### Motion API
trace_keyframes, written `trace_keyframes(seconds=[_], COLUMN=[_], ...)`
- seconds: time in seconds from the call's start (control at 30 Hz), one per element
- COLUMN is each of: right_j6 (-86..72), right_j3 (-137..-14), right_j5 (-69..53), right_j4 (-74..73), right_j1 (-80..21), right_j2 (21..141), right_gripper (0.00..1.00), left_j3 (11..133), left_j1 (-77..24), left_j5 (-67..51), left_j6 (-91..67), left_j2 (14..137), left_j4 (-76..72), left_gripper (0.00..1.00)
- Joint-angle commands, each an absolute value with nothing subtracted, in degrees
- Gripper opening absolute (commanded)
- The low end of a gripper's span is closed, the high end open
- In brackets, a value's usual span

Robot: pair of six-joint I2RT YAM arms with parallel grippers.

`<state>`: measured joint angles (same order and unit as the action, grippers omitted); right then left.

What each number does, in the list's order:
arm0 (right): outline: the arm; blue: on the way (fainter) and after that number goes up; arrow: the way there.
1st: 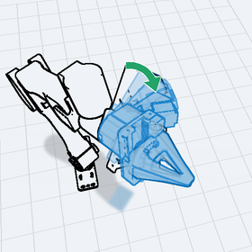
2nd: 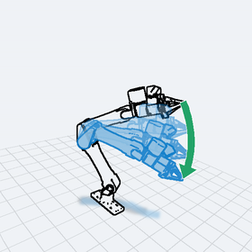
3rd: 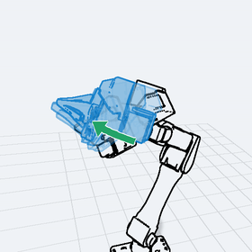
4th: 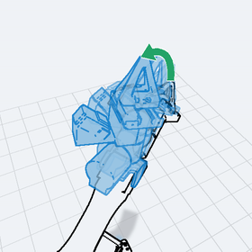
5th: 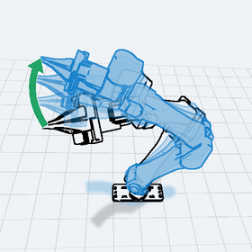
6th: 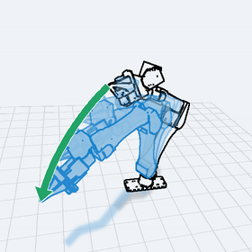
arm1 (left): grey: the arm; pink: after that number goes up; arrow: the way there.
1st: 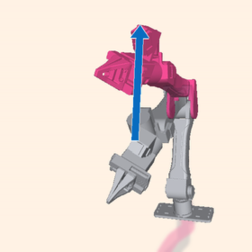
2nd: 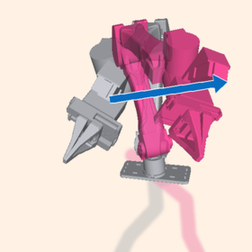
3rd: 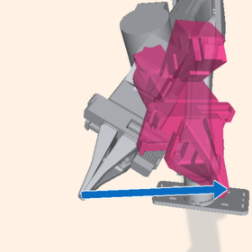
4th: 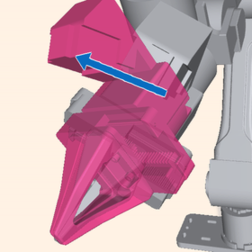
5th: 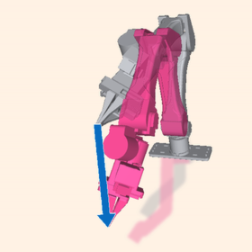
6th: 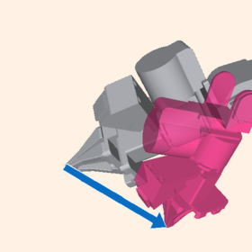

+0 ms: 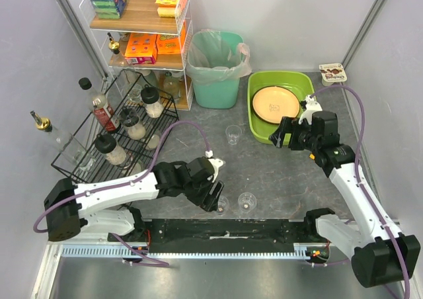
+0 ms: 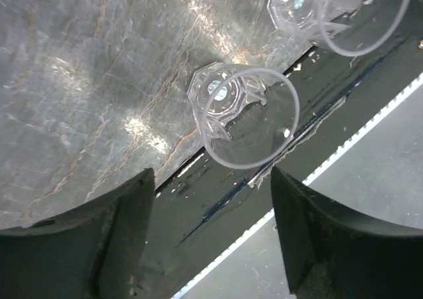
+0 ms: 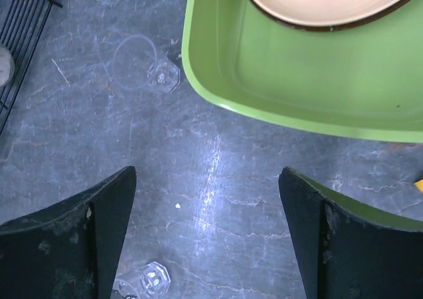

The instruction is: Clear the kitchen counter

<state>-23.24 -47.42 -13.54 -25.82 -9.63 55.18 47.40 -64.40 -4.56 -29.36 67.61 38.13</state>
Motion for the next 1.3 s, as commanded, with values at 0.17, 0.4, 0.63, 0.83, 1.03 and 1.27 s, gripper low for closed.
trace_keyframes(seconds=[0.17, 0.4, 0.63, 0.83, 1.03, 1.27], right_j6=[-25.7, -26.7, -27.1, -26.9, -33.8, -52.4], right_j3=[-44.1, -41.8, -40.9, -39.8, -35.4, -29.8], right_j5=[-17.1, -17.6, -19.6, -25.6, -38.6, -45.8], right_j4=[-26.1, -26.5, -26.5, -25.0, -12.8, 8.4], right_j1=[-9.8, -9.8, -9.7, -9.8, -9.8, -9.7], right_j2=[51.2, 48.5, 47.5, 46.5, 44.1, 41.0], right_gripper=[0.95, 0.96, 0.97, 0.98, 0.98, 0.98], left_j3=[42.5, 42.2, 42.8, 47.3, 56.4, 65.8], left_j1=[-65.5, -65.4, -65.5, -65.4, -64.1, -58.1], left_j5=[1.4, 3.1, 3.2, 6.3, 10.2, 7.8], left_j6=[-41.6, -43.5, -43.2, -41.3, -37.1, -35.9], left_j2=[71.8, 72.2, 74.2, 73.0, 68.2, 63.2], left_j4=[26.5, 24.2, 24.9, 28.8, 31.4, 27.4], left_gripper=[0.64, 0.55, 0.3, 0.02, 0.01, 0.02])
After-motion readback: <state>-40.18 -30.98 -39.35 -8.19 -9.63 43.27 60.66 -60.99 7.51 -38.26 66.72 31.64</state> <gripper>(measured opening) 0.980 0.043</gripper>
